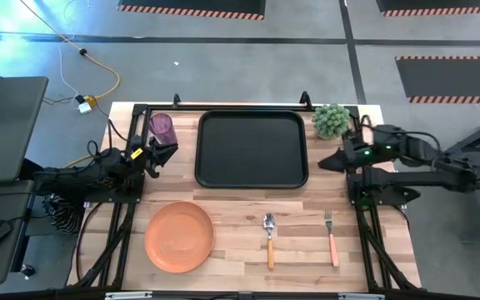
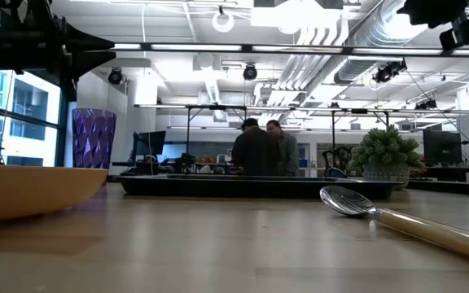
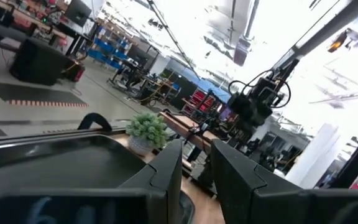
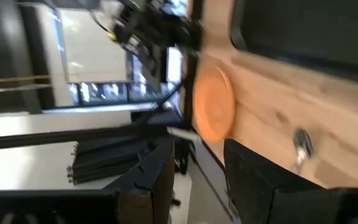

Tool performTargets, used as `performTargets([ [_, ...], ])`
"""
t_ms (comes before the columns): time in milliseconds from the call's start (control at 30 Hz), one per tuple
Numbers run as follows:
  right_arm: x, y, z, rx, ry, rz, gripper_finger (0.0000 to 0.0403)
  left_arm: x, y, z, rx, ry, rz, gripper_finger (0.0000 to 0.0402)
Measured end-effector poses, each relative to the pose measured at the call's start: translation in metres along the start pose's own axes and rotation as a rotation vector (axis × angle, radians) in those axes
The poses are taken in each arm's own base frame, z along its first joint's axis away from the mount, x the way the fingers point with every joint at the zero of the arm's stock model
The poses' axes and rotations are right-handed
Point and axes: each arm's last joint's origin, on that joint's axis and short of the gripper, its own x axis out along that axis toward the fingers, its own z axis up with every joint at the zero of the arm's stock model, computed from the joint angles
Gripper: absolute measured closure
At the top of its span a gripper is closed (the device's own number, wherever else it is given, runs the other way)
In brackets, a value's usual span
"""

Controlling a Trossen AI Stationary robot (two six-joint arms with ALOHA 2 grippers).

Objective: Pick and place plate/cup/fork/spoon on tray
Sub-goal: Put the orange fork on the tray

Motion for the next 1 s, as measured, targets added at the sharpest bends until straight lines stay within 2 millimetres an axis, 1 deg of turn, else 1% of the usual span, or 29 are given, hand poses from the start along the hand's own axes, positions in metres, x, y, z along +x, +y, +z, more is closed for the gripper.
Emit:
performTargets([
  [167,0.018,-0.002,0.0,0.07,0.08,-0.08,0.0274,0.0,0.0,0.0,-0.03,0.0,0.0,0.0326],
  [300,0.029,-0.005,-0.01,0.14,0.176,-0.161,0.0274,0.0,0.0,0.0,-0.029,0.0,0.001,0.0326],
  [533,0.043,-0.015,-0.035,0.241,0.231,-0.343,0.0274,0.0,0.002,0.0,-0.026,-0.026,0.06,0.0326],
  [800,0.059,-0.023,-0.066,0.325,0.251,-0.496,0.0274,0.0,0.003,0.0,-0.024,-0.04,0.089,0.0326],
  [1000,0.073,-0.035,-0.094,0.386,0.257,-0.646,0.0274,0.0,0.004,0.001,-0.023,-0.052,0.112,0.0326],
])
